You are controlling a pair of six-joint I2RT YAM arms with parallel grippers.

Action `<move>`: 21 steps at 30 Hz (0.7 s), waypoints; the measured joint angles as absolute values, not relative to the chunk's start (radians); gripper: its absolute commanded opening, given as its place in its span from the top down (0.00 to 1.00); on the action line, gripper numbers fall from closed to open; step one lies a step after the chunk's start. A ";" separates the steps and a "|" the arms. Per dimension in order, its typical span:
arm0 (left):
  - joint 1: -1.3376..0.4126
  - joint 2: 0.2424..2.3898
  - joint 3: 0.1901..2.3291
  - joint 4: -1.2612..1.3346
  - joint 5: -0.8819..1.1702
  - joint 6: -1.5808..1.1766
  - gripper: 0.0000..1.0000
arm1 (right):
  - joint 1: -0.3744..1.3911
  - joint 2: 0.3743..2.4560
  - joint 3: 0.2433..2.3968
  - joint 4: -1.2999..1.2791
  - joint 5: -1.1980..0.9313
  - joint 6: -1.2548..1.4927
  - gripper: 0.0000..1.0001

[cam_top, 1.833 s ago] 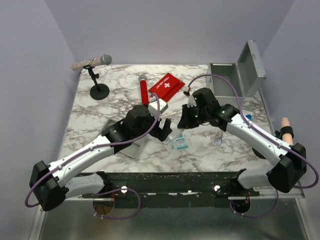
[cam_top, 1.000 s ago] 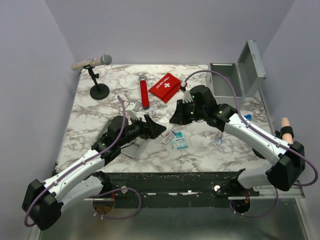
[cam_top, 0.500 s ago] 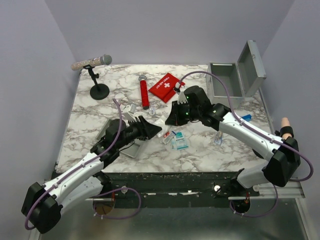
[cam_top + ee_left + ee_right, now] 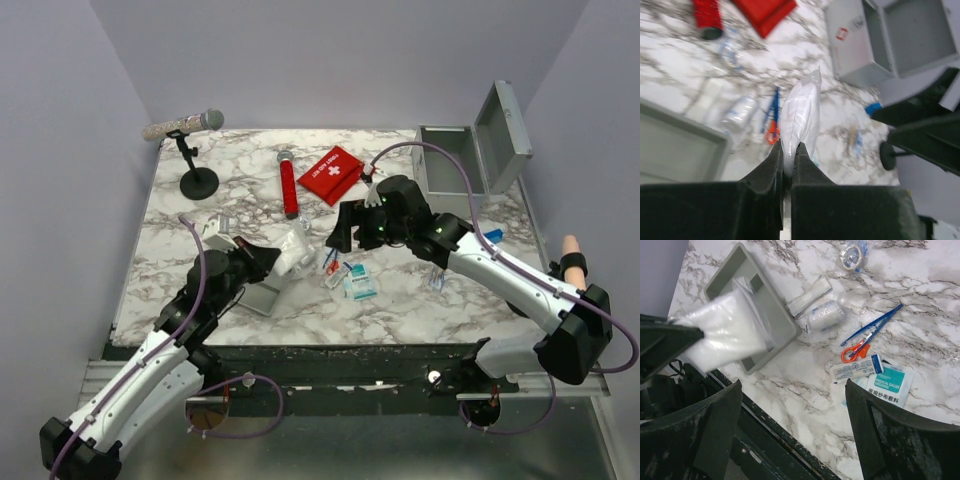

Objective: Organize the medicine kit

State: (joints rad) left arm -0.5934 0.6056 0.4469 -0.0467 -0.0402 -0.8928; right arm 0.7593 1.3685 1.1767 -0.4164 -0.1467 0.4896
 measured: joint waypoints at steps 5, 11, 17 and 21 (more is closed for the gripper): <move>-0.514 0.540 0.521 -0.321 -0.241 -0.922 1.00 | 0.759 1.334 1.121 -0.399 -0.134 0.490 0.11; -0.442 0.530 0.601 -0.537 -0.455 -0.987 1.00 | 0.759 1.303 1.015 -0.378 -0.135 0.490 0.11; -0.330 0.572 0.588 -0.593 -0.536 -1.029 1.00 | 0.759 1.242 0.958 -0.352 -0.136 0.489 0.11; -0.168 0.635 0.529 -0.550 -0.466 -1.008 1.00 | 0.759 1.217 0.932 -0.338 -0.136 0.488 0.11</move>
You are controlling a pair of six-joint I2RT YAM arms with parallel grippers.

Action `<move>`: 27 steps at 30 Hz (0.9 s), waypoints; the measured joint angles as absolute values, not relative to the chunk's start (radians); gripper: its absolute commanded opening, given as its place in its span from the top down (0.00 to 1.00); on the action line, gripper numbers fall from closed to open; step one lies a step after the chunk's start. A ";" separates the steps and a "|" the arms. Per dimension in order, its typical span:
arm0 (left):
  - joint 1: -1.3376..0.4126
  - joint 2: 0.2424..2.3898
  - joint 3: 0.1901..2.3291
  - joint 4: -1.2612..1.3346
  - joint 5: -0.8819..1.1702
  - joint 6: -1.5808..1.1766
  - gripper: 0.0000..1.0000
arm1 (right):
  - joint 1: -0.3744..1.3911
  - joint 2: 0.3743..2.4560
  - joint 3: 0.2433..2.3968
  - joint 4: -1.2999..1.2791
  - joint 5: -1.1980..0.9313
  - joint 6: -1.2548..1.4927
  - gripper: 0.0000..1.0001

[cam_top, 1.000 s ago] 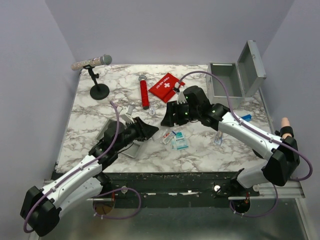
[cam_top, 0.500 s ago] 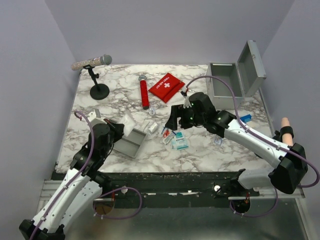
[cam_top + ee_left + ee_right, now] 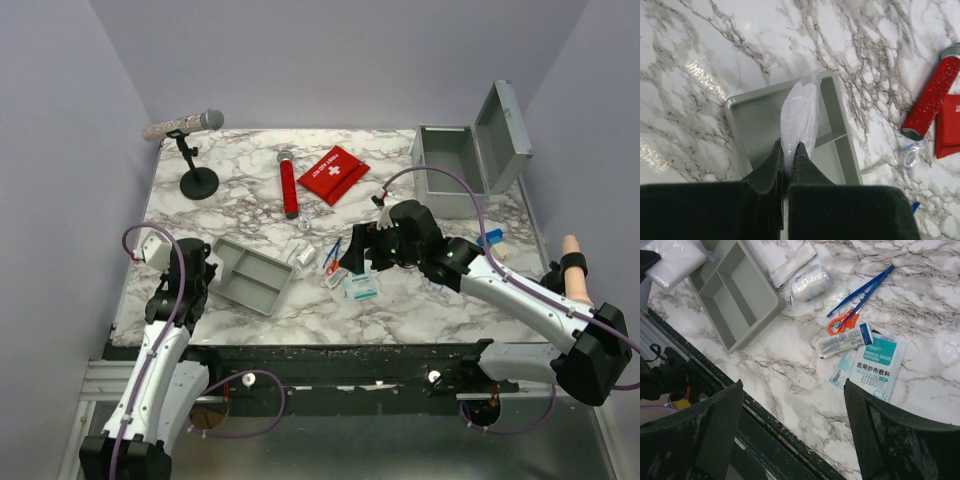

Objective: Organize the medicine kit

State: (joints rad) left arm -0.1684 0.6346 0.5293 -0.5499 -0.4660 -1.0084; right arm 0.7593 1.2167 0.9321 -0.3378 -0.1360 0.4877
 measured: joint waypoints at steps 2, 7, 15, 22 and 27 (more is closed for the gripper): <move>-0.102 0.663 0.509 -0.522 -0.413 -0.987 1.00 | 0.759 1.203 0.921 -0.336 -0.136 0.487 0.11; 0.028 0.740 0.505 -0.421 -0.273 -0.917 1.00 | 0.759 1.184 0.899 -0.322 -0.136 0.487 0.11; 0.058 0.818 0.502 -0.282 -0.116 -0.858 1.00 | 0.759 1.191 0.891 -0.302 -0.140 0.487 0.11; 0.076 0.866 0.456 -0.231 -0.062 -0.852 0.92 | 0.759 1.204 0.891 -0.299 -0.143 0.482 0.11; 0.097 0.892 0.447 -0.252 -0.067 -0.846 0.10 | 0.759 1.204 0.890 -0.298 -0.143 0.478 0.11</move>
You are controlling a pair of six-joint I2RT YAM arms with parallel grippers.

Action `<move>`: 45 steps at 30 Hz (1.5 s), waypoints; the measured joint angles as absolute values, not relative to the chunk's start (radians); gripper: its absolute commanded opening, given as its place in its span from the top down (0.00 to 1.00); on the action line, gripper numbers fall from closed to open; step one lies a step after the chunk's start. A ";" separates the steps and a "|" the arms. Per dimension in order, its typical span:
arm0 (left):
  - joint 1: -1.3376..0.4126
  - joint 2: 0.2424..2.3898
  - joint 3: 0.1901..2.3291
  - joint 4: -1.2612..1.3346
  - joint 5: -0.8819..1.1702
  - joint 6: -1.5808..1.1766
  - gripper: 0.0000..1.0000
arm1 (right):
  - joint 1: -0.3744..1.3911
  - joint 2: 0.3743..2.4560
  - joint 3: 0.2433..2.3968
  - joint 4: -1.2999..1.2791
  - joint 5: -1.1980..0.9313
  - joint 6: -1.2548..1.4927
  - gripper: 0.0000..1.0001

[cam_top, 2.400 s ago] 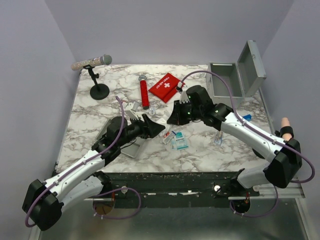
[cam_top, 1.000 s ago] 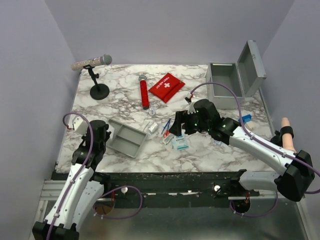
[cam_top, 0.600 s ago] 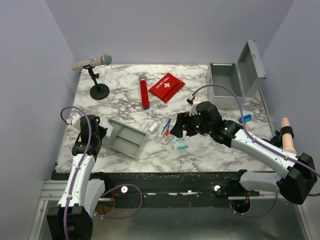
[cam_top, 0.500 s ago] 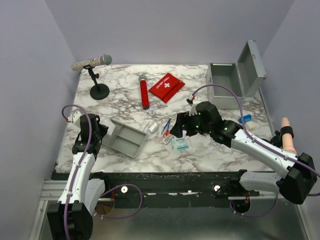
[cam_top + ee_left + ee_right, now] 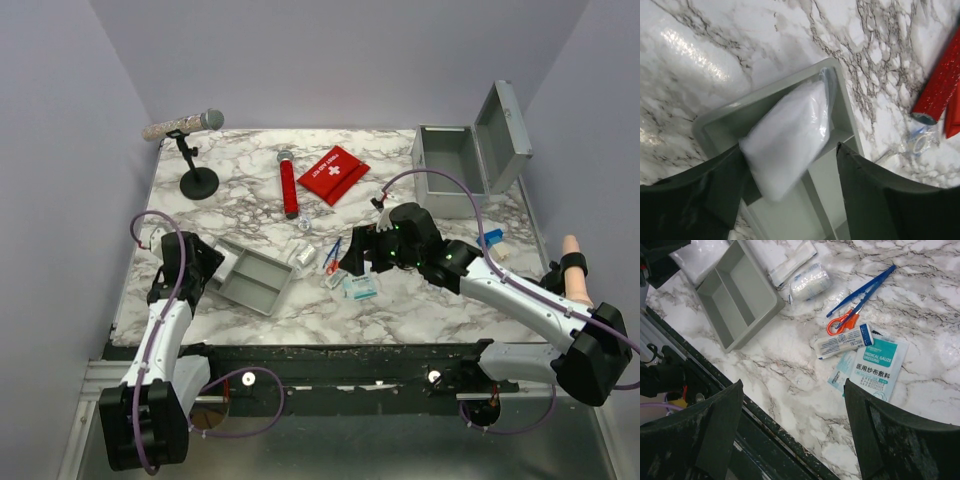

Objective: Organize the medicine kit

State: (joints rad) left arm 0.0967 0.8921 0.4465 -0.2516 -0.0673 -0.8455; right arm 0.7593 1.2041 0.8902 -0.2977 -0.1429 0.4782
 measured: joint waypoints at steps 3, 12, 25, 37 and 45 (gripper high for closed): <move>0.106 0.891 0.451 -0.283 -0.073 -0.842 0.01 | 0.759 1.205 0.890 -0.298 -0.143 0.478 0.11; 0.102 0.810 0.639 -0.451 -0.123 -0.812 0.23 | 0.759 1.221 0.891 -0.298 -0.144 0.470 0.11; -0.294 0.873 0.581 -0.358 -0.150 -0.836 0.44 | 0.759 1.227 0.891 -0.316 -0.076 0.450 0.12; -0.621 1.330 0.871 -0.279 -0.263 -0.674 0.14 | 0.759 1.246 0.847 -0.344 0.033 0.464 0.13; -0.661 1.421 0.937 -0.265 -0.263 -0.602 0.04 | 0.759 1.239 0.769 -0.345 0.080 0.481 0.14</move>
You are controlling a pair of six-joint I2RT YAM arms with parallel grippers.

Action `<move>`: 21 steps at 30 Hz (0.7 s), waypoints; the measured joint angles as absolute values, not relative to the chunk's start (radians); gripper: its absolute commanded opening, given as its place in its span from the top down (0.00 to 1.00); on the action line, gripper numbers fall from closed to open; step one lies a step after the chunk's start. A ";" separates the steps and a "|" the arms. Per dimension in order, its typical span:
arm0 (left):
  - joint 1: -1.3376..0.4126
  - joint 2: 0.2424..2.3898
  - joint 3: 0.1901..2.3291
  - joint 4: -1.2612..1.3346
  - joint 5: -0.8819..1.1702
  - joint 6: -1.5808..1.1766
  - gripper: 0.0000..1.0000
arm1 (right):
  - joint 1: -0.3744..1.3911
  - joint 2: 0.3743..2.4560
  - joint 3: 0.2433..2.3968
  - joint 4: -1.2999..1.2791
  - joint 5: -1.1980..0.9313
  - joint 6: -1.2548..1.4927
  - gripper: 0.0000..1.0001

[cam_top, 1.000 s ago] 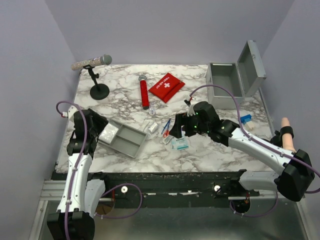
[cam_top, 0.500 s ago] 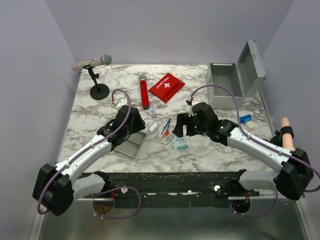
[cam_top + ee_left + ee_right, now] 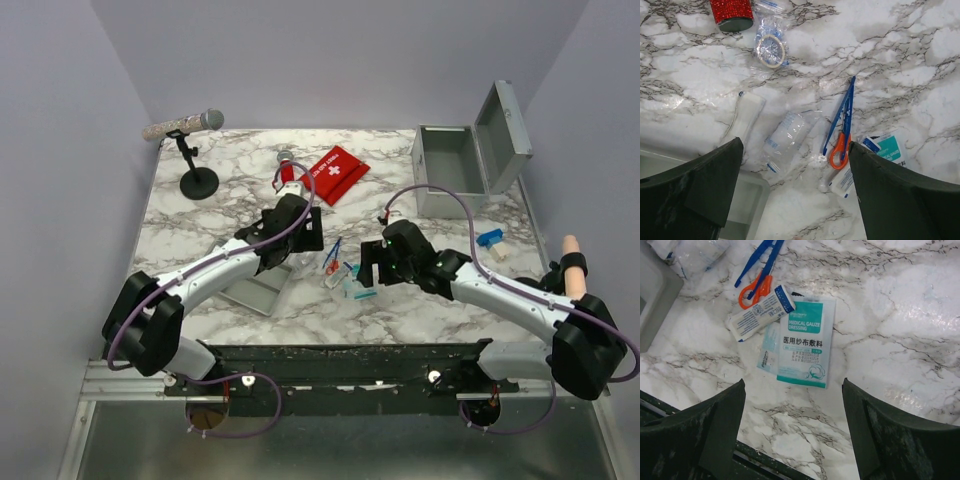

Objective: Organize the medicine kit

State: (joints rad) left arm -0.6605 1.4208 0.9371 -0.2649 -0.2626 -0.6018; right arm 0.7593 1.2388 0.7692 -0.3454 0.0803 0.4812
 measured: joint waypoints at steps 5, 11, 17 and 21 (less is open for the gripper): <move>-0.670 1.494 0.960 -0.268 -0.262 -0.567 0.10 | 0.759 1.255 0.748 -0.339 0.086 0.494 0.14; -0.680 1.611 1.027 -0.287 -0.263 -0.522 0.11 | 0.759 1.244 0.725 -0.338 0.088 0.498 0.14; -0.690 1.648 1.037 -0.290 -0.263 -0.509 0.14 | 0.759 1.213 0.702 -0.339 0.093 0.498 0.14; -0.693 1.676 1.041 -0.294 -0.263 -0.502 0.15 | 0.759 1.208 0.693 -0.339 0.094 0.498 0.14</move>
State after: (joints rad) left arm -0.6926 1.6756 1.0412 -0.2939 -0.2626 -0.5018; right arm 0.7593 1.2079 0.6930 -0.3393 0.0944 0.4980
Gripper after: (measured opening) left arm 0.861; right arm 0.856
